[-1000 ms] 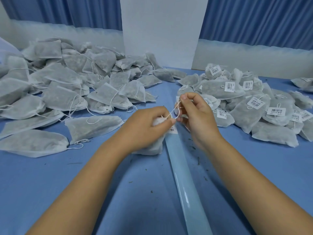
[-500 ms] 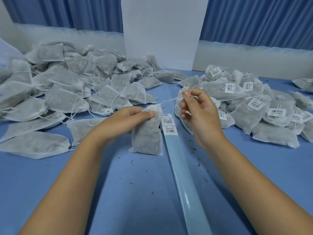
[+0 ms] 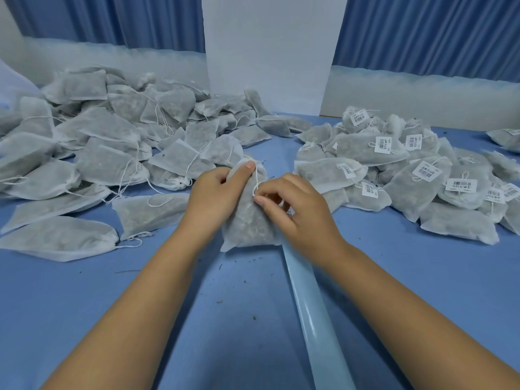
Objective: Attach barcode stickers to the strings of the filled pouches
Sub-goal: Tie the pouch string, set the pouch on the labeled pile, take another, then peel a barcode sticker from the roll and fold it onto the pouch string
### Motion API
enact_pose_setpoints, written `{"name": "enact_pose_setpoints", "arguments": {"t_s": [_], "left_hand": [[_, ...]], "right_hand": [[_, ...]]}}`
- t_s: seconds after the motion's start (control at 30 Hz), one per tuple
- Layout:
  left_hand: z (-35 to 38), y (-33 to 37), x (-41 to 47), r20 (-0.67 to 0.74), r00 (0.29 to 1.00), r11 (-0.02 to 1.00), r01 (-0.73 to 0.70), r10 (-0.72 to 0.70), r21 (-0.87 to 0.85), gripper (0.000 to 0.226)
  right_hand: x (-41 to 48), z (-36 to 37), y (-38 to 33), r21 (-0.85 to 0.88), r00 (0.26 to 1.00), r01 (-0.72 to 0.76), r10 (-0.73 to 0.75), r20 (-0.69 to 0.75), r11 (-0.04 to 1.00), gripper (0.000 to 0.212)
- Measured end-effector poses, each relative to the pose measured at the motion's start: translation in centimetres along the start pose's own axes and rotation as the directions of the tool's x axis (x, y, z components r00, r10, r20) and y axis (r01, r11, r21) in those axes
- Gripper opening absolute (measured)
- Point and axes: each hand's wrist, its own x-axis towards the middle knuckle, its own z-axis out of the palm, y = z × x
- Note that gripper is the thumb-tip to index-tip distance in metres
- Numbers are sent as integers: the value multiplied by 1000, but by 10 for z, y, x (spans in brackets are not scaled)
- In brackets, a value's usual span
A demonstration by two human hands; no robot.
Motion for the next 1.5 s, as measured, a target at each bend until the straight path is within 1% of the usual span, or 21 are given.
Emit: {"name": "enact_pose_setpoints", "arguments": {"t_s": [0.07, 0.13, 0.2, 0.27, 0.3, 0.37, 0.43, 0.53, 0.6, 0.67, 0.7, 0.77, 0.83, 0.87, 0.9, 0.97, 1.03, 1.17, 1.3, 1.43, 1.5], "left_hand": [[-2, 2, 1, 49, 996, 985, 82, -75, -155, 38], [-5, 4, 0, 106, 987, 964, 144, -123, -225, 33], [-6, 6, -1, 171, 974, 947, 189, -148, -259, 43], [-9, 7, -3, 230, 963, 950, 199, -143, -242, 55], [-10, 7, -3, 255, 957, 954, 197, -137, -228, 50], [-13, 9, -3, 305, 944, 958, 193, -124, -210, 27], [-13, 8, -2, 317, 941, 962, 189, -119, -200, 17], [-13, 6, -1, 272, 953, 961, 192, -134, -199, 14], [-14, 5, 1, 244, 954, 957, 222, -173, -188, 28], [-17, 2, 5, 251, 943, 951, 263, -218, -165, 32], [-20, 0, 7, 274, 933, 946, 284, -234, -158, 30], [-25, -3, 10, 340, 903, 930, 330, -262, -161, 23], [-28, -5, 12, 405, 868, 900, 389, -287, -195, 15], [-29, -4, 12, 430, 849, 878, 426, -305, -217, 12], [-29, -5, 11, 455, 831, 856, 459, -320, -235, 12], [-28, -4, 11, 507, 790, 808, 524, -344, -269, 17], [-25, -5, 10, 554, 757, 754, 577, -348, -315, 20], [-19, -3, 5, 657, 689, 651, 655, -306, -384, 9], [-18, -6, 8, 696, 647, 577, 710, -310, -403, 13], [-20, -11, 12, 719, 622, 523, 743, -310, -418, 13], [-21, -10, 11, 759, 580, 435, 789, -296, -433, 12]], "right_hand": [[0, -1, 0, -36, 999, 30, -30, 16, 999, 8], [0, -1, 1, -64, 999, 26, -23, 38, 998, 9], [0, -1, 3, -79, 998, 14, -9, 61, 997, 9], [-1, -1, 4, -78, 998, 12, -7, 66, 997, 8], [-1, -1, 4, -77, 998, 17, -13, 58, 997, 8], [0, -3, 5, -75, 999, 27, -25, 34, 997, 8], [0, -3, 5, -52, 999, 20, -19, 28, 998, 8], [2, -4, 5, 80, 997, -80, 79, 11, 994, 3], [6, -8, 9, 123, 970, -224, 234, -67, 967, 8], [10, -15, 20, 87, 884, -452, 459, -94, 888, 17], [11, -19, 26, 42, 817, -573, 574, -45, 818, 21], [12, -28, 34, -49, 659, -740, 738, 148, 671, 21], [12, -34, 34, -61, 495, -834, 792, 358, 549, 22], [11, -35, 32, -41, 440, -861, 783, 440, 507, 21], [11, -35, 31, -13, 420, -872, 761, 495, 490, 18], [10, -34, 31, 54, 465, -855, 717, 519, 516, 17], [11, -33, 31, 126, 554, -810, 675, 488, 573, 20], [11, -34, 30, 275, 661, -732, 553, 507, 623, 18], [12, -35, 27, 304, 709, -677, 481, 516, 670, 18], [11, -34, 26, 273, 745, -632, 471, 473, 725, 17], [11, -33, 26, 270, 752, -623, 467, 465, 734, 19]]}}
